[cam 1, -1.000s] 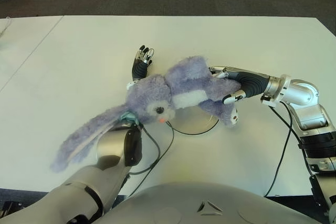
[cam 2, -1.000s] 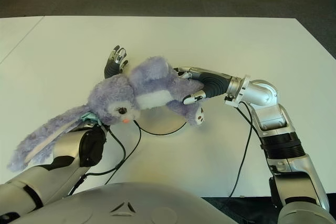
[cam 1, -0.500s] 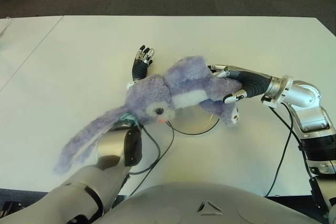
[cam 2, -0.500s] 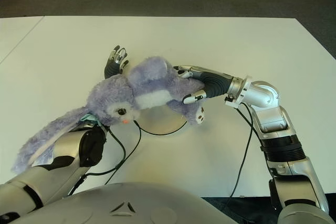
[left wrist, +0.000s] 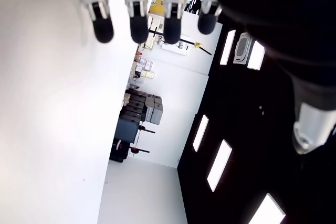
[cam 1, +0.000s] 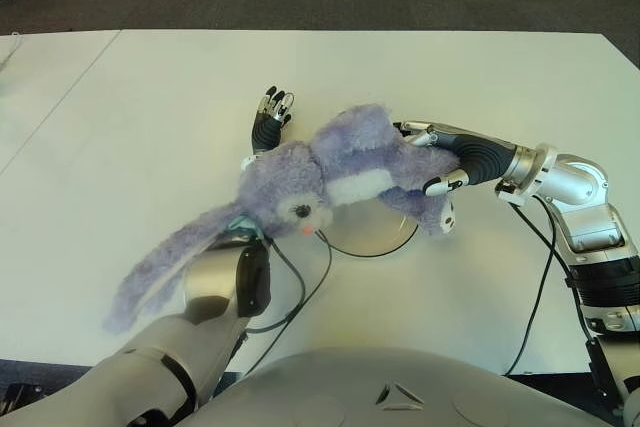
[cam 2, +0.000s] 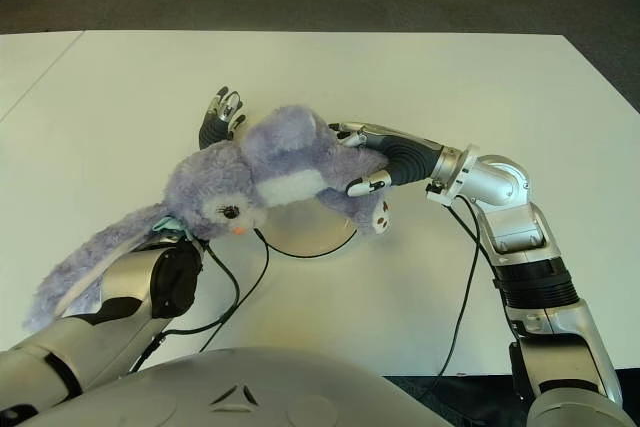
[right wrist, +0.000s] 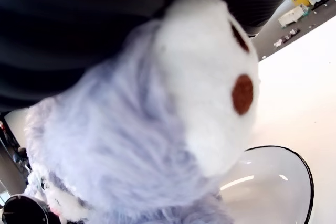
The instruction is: Put the doll into the plate.
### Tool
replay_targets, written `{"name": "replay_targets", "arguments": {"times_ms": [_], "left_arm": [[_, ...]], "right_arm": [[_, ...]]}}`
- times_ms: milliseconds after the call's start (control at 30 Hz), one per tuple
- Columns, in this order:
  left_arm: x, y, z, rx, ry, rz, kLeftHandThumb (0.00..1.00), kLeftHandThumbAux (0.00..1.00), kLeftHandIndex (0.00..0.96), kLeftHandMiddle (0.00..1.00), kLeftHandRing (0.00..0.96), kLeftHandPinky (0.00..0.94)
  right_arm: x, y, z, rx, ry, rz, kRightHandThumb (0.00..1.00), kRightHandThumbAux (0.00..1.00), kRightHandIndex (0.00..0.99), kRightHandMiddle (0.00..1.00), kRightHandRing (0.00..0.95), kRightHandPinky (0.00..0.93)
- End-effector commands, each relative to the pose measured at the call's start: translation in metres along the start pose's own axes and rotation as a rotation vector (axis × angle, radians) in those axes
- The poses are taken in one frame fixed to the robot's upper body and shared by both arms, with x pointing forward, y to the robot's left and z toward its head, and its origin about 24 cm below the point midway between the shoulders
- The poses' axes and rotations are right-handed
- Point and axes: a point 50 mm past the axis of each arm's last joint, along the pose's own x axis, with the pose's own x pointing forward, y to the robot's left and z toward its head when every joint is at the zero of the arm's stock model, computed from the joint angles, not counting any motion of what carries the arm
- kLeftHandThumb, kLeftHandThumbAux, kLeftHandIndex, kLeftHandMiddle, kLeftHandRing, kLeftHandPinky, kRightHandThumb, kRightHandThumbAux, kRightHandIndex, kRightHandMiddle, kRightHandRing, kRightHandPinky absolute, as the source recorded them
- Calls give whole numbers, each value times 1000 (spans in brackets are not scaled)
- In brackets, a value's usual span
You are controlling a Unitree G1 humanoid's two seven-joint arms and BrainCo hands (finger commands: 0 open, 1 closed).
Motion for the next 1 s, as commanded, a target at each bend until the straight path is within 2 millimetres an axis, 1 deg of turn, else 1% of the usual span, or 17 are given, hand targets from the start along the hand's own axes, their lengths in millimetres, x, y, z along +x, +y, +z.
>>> {"name": "replay_targets", "arguments": {"times_ms": [33, 200, 333, 700, 867, 1000], "left_arm": [[-70, 25, -98, -58, 439, 140, 0, 537, 1, 108, 96, 82], [-69, 26, -98, -59, 441, 142, 0, 535, 7, 113, 100, 97], [-69, 26, -98, -60, 441, 142, 0, 531, 9, 109, 96, 71], [-70, 26, -98, -56, 441, 143, 0, 523, 14, 115, 103, 90], [-70, 26, -98, -62, 440, 140, 0, 520, 19, 119, 106, 91], [-70, 26, -98, -67, 438, 138, 0, 509, 11, 119, 113, 93]], "right_arm": [[-5, 3, -5, 21, 28, -27, 115, 254, 0, 0, 0, 0], [-6, 4, -6, 30, 33, -35, 111, 254, 0, 0, 0, 0], [-6, 5, -6, 36, 34, -37, 109, 254, 0, 0, 0, 0], [-6, 3, -4, 52, 25, -49, 89, 267, 0, 0, 0, 0], [-9, -2, -1, 105, 7, -137, 87, 258, 0, 0, 0, 0], [-10, -5, 1, 113, -3, -188, 73, 254, 0, 0, 0, 0]]}}
